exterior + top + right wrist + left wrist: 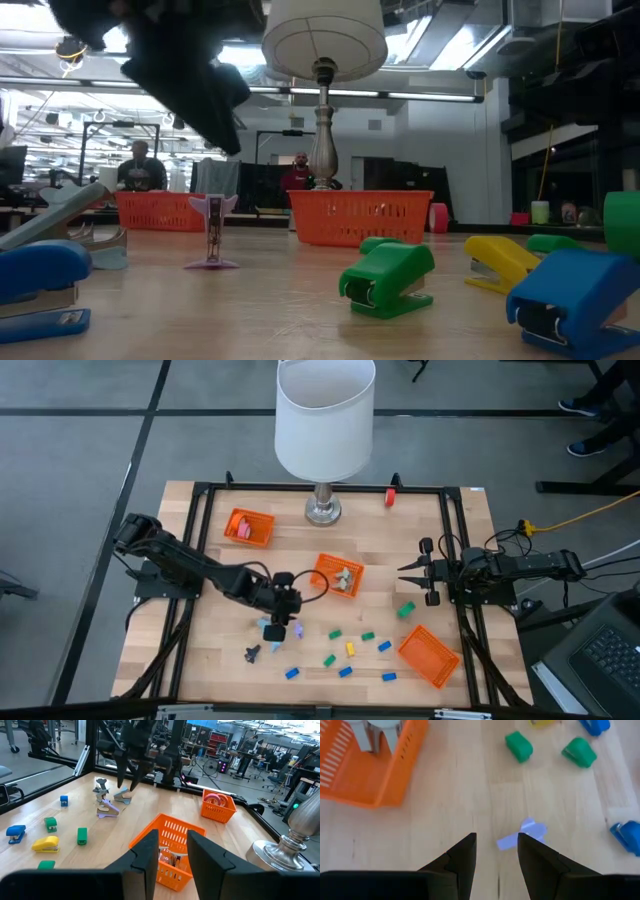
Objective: Pick and place Stapler, Stapler remover, tape
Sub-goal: Put the purple staple remover into the middle orange bin
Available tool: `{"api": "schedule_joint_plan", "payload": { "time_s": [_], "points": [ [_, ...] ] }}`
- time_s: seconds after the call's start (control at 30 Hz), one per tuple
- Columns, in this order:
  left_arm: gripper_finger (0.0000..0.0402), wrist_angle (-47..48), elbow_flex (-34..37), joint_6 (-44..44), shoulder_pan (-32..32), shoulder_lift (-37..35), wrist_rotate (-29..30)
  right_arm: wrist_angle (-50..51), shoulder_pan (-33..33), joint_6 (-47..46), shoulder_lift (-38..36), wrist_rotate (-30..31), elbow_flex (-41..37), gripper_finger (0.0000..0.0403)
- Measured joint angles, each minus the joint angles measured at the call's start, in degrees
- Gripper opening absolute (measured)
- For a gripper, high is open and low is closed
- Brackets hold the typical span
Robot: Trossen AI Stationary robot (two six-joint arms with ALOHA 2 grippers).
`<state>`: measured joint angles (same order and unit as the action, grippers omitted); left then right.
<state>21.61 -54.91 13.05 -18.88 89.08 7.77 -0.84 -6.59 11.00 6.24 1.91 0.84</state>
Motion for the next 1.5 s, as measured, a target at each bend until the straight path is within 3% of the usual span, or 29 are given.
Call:
{"api": "schedule_joint_plan", "payload": {
  "time_s": [0.27,0.4,0.7,1.03,1.23,1.5],
  "points": [
    [0.0139,0.5,1.9,-21.3,-0.2,0.0,-1.8,0.0,0.0,0.0,0.0,0.0,0.0,0.0106],
    [0.0139,0.4,3.3,-26.3,0.3,0.0,-2.4,0.0,0.0,0.0,0.0,0.0,0.0,0.0106],
    [0.0139,-6.1,3.7,-37.2,1.5,6.4,-10.7,0.0,0.0,0.0,0.0,0.0,0.0,0.0106],
    [0.0139,-16.3,3.6,-40.0,1.5,10.3,-9.3,0.0,0.0,0.0,0.0,0.0,0.0,0.0106],
    [0.0139,-16.6,3.6,-34.6,1.5,10.8,-13.6,0.0,0.0,0.0,0.0,0.0,0.0,0.0106],
    [0.0132,-20.6,3.6,-29.9,1.5,15.2,-14.2,0.0,0.0,0.0,0.0,0.0,0.0,0.0106]
  ]
}}
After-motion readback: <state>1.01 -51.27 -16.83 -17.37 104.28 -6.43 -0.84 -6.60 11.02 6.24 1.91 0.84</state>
